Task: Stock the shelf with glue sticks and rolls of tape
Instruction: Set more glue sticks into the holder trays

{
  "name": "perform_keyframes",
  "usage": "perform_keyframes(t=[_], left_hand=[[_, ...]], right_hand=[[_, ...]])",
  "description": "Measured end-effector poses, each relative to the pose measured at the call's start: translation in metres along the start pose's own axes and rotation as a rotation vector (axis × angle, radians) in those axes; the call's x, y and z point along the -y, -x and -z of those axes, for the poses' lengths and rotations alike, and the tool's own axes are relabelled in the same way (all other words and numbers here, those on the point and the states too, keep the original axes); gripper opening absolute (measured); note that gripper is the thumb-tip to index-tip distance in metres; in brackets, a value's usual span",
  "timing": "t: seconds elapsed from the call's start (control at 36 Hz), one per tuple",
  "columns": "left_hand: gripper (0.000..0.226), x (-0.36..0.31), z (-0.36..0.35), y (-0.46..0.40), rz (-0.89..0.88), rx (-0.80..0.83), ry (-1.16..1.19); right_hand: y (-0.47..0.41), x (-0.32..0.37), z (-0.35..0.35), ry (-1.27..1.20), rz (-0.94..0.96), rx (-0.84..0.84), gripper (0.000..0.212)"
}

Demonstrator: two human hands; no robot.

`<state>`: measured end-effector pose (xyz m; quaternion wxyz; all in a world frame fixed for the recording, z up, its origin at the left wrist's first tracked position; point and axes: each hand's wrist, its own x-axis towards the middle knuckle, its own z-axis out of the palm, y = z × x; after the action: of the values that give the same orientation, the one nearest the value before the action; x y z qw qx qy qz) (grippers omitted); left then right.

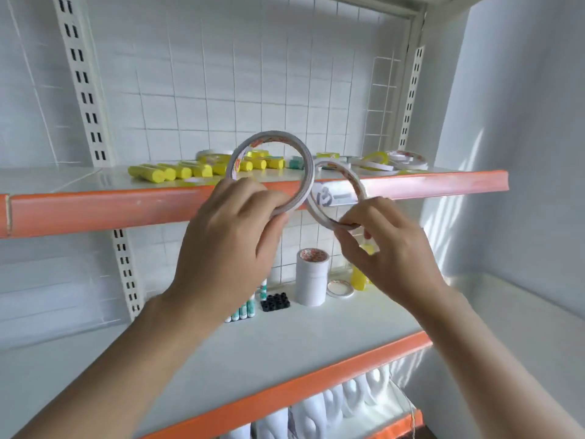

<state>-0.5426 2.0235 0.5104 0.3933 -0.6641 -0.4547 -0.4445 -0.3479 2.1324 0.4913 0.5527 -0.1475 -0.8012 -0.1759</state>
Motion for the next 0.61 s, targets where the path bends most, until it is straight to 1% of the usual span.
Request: perform_keyframes(t=[0.06,0.14,0.25,0.44,0.61], left_hand=[[0.009,-0.012,-0.009,0.019,-0.017,0.016,0.049],[0.011,-0.026,-0.028,0.05,-0.006,0.066,0.098],[0.012,-0.033,-0.061,0.081,0.07,0.141,0.144],[0.02,-0.029,-0.126,0.118,0.132,0.306,0.116],[0.029,-0.028,-0.184,0.151,0.244,0.468,0.075]], right_hand=[[0.025,0.001,0.007,0.012,0.001,0.009,0.024],[0.062,-0.001,0.008,0.054,-0.024,0.06,0.013],[0.101,-0.016,-0.002,0.116,-0.091,0.143,0.012],[0.154,-0.057,-0.034,0.122,-0.172,0.188,0.016],[0.198,-0.098,-0.062,0.123,-0.226,0.283,0.015]])
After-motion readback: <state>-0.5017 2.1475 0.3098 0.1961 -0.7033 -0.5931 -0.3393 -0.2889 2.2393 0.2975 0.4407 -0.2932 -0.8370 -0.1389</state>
